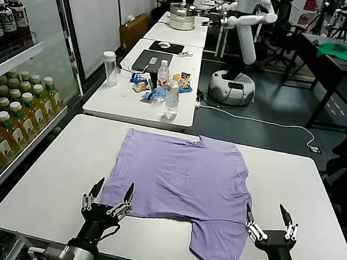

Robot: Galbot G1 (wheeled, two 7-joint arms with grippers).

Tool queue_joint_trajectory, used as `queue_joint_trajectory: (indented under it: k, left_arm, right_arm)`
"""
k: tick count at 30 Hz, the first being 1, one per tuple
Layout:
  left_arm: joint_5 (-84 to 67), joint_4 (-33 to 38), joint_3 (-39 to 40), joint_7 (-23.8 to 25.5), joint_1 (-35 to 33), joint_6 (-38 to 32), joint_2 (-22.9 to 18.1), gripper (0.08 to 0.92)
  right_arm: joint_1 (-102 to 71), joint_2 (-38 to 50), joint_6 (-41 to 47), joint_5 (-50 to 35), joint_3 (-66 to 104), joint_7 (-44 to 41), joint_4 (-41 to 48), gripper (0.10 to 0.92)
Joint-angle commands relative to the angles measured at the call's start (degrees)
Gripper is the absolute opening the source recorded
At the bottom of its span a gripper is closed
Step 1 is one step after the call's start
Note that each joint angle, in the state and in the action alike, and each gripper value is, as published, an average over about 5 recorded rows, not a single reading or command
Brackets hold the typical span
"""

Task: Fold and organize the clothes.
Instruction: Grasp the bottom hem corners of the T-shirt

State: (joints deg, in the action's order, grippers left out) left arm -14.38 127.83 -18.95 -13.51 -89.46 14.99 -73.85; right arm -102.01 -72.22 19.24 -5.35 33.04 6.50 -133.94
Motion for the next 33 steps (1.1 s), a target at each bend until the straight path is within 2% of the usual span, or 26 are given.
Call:
queue_joint_trajectory:
  k: [1,10,23,26,33]
  left_arm:
    - [-2.34,-7.94,0.56,-5.14,5.70,11.88,4.28,0.823]
    - [-2.35,-7.33,0.33,-6.62,4.29,15.05,4.41,0.823]
    - [-6.89,-7.88,0.09,-6.98,4.73,15.31,4.37,0.814]
    - [-9.34,-7.83,-0.16,-6.95,5.14,15.28,4.44,0.757]
    - [-14.10,-7.91,-0.09,-6.45,5.22,15.65,4.30,0.559]
  right_arm:
    - [-3.63,-2.31,2.57,6.28,-4.58,0.42,2.41,0.823]
    - [-7.61,-4.53,0.34,11.15,-9.07,0.83,4.67,0.823]
    - [-7.07,-6.02,0.70,7.52,-11.37,1.56,8.35,0.820]
    - [-6.74,-6.11,1.05,5.48,-11.32,1.65,8.82,0.775]
    - [-6.87,-5.85,1.15,3.80,-10.66,1.63,8.27,0.578]
